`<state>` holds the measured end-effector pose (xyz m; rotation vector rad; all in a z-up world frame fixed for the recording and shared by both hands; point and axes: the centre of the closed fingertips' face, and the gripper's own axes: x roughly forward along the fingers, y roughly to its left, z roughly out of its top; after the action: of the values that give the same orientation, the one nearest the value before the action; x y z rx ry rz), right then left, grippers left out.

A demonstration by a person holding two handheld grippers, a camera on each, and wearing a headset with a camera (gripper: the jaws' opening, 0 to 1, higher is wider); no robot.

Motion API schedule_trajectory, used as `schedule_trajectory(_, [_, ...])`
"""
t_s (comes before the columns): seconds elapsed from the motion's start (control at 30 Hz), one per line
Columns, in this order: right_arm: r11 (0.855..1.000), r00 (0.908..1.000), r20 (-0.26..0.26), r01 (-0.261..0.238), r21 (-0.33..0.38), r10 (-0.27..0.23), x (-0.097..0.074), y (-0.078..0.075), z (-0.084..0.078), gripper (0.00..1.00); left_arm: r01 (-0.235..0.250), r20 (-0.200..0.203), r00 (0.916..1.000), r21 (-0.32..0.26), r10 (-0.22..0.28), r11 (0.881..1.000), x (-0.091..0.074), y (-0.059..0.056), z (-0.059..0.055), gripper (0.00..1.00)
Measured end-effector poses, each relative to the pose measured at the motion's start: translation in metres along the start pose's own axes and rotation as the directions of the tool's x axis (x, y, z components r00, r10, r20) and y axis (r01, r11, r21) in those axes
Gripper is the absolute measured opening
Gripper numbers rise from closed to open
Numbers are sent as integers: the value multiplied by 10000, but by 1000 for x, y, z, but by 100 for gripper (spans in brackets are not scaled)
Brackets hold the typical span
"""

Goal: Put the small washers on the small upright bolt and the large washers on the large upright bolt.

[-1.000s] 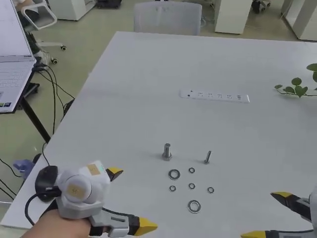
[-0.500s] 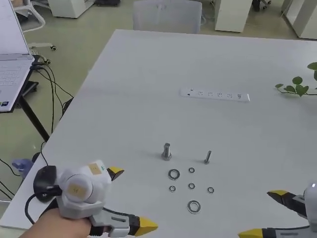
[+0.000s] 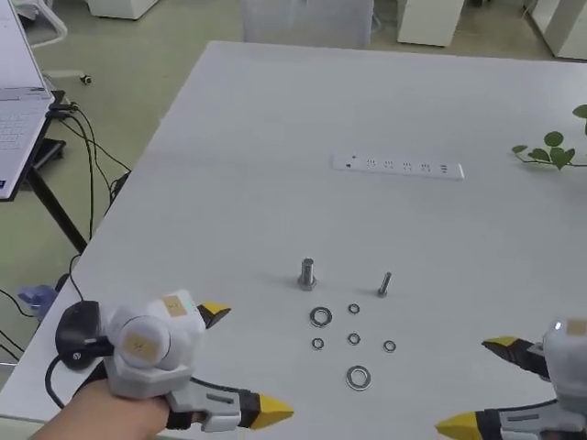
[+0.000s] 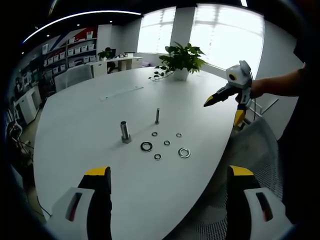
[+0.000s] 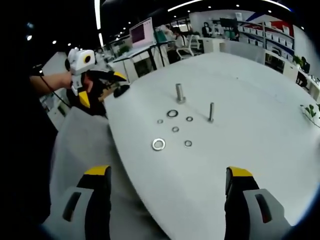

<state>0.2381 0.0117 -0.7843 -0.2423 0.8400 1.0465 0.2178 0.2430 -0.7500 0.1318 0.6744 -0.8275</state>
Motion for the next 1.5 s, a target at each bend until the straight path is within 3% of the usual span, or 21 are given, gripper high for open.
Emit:
schedule_trajectory(0.27, [9994,9998,70,196,-270,-194,4,-12,9,95,5,-265,9996,159,0,9999,2,3,-7,96])
schedule_trajectory(0.43, [9941,9985,-197,486,-974,-507,4,-21,15,94,2,-211,9998,161,2,9999,5,3,-6,96])
schedule_trajectory(0.7, [9813,9978,-524,302,-1900,-408,9,-21,40,91,134,-194,9997,283,-128,9995,11,0,-4,95])
schedule_trajectory(1.03, [9626,9926,-1190,-83,-2708,-249,24,-23,51,89,139,-77,9999,298,-137,9995,17,2,-2,93])
schedule_trajectory(1.3, [9518,9829,-1841,-512,-3023,-56,40,-28,45,85,224,-164,9996,220,-220,9995,21,2,-8,93])
schedule_trajectory(1.5, [9423,9665,-2561,-1036,-3182,198,53,-29,36,80,269,-251,9993,256,-262,9993,22,1,-11,93])
